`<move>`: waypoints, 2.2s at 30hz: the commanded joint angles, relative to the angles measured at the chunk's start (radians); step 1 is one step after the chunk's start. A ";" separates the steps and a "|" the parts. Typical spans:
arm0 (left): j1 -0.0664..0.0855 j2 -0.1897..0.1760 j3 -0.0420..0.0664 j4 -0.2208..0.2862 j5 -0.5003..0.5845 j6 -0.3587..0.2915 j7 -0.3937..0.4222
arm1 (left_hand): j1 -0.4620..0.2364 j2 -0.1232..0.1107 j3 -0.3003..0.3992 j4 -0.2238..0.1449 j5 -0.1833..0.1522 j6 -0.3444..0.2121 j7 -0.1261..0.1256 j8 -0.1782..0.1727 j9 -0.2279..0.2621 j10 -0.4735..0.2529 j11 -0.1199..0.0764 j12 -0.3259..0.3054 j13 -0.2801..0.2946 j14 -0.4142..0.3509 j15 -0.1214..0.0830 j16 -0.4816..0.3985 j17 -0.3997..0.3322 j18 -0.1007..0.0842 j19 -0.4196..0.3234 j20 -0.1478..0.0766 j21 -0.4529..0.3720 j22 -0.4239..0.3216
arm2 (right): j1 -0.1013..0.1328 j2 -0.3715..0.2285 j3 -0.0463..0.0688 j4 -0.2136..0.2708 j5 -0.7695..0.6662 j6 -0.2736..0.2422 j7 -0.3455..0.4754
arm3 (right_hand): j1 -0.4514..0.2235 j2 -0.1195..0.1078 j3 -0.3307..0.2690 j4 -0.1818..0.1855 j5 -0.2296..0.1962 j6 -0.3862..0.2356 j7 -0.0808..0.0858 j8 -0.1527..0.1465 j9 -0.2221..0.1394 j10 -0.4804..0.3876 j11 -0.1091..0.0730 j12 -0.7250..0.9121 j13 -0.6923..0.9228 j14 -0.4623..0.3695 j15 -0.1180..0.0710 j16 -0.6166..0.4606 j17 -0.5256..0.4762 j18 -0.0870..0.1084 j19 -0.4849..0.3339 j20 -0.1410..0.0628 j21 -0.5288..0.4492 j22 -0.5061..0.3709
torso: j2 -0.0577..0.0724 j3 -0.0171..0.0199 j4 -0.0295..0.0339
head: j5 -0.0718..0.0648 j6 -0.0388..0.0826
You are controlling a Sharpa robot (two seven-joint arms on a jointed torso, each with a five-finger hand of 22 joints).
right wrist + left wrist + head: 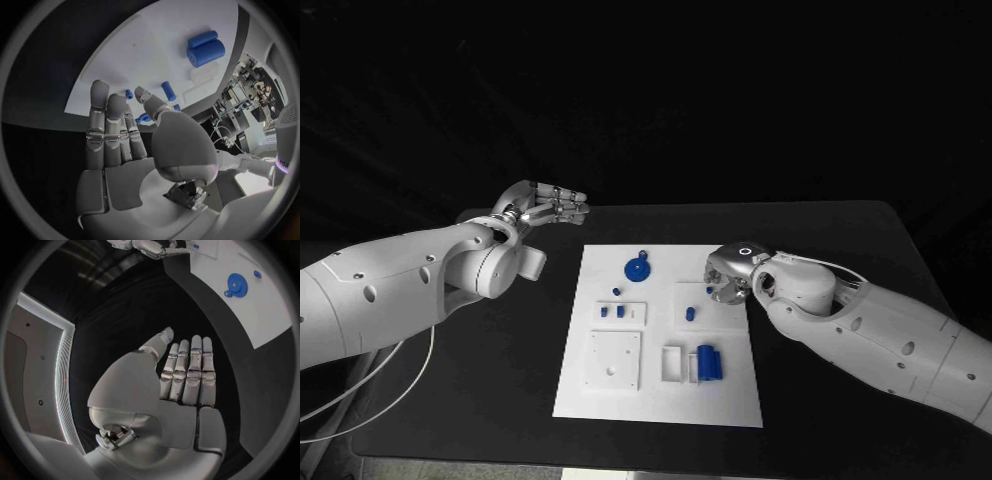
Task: Assemble the parts on the task board
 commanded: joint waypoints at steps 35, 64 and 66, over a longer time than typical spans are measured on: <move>0.002 0.003 0.001 0.003 0.047 0.031 0.043 | 0.011 0.003 -0.008 0.004 -0.001 0.001 0.002 -0.002 -0.001 -0.013 0.001 0.001 0.000 0.006 -0.001 -0.002 0.002 -0.004 0.018 -0.002 0.010 -0.041 | -0.010 0.054 -0.032 -0.071 -0.050 -0.035 0.007 | 0.009 0.042 0.141 0.013 -0.025 0.121 -0.024 0.006 0.003 0.102 -0.032 -0.004 -0.001 0.007 -0.022 0.008 0.004 -0.009 0.035 -0.023 0.042 0.000 | -0.001 0.0011 -0.0017 | 0.010 -0.013; 0.003 0.008 0.001 -0.023 0.047 0.035 0.043 | 0.013 0.006 -0.009 0.002 -0.001 0.002 0.002 -0.002 -0.001 -0.016 0.002 0.001 -0.001 0.008 -0.002 -0.002 0.002 -0.005 0.019 -0.004 0.012 -0.043 | -0.022 0.033 -0.014 -0.022 -0.064 -0.232 -0.015 | 0.009 0.037 0.198 -0.025 0.025 0.211 -0.046 0.006 0.007 0.202 -0.062 -0.005 0.002 0.029 -0.048 -0.017 0.013 -0.028 0.032 -0.052 0.128 0.094 | -0.002 0.0012 -0.0027 | 0.008 -0.012; 0.003 0.009 0.001 -0.025 0.047 0.035 0.043 | 0.013 0.006 -0.009 0.002 -0.001 0.002 0.002 -0.002 -0.001 -0.016 0.002 0.001 -0.001 0.008 -0.002 -0.002 0.002 -0.005 0.019 -0.004 0.012 -0.043 | -0.022 0.029 -0.006 -0.013 -0.053 -0.236 -0.014 | 0.010 0.037 0.199 -0.025 0.022 0.212 -0.046 0.006 0.007 0.202 -0.062 -0.005 0.002 0.029 -0.048 -0.019 0.015 -0.028 0.031 -0.052 0.129 0.097 | -0.003 0.0012 -0.0028 | 0.009 -0.012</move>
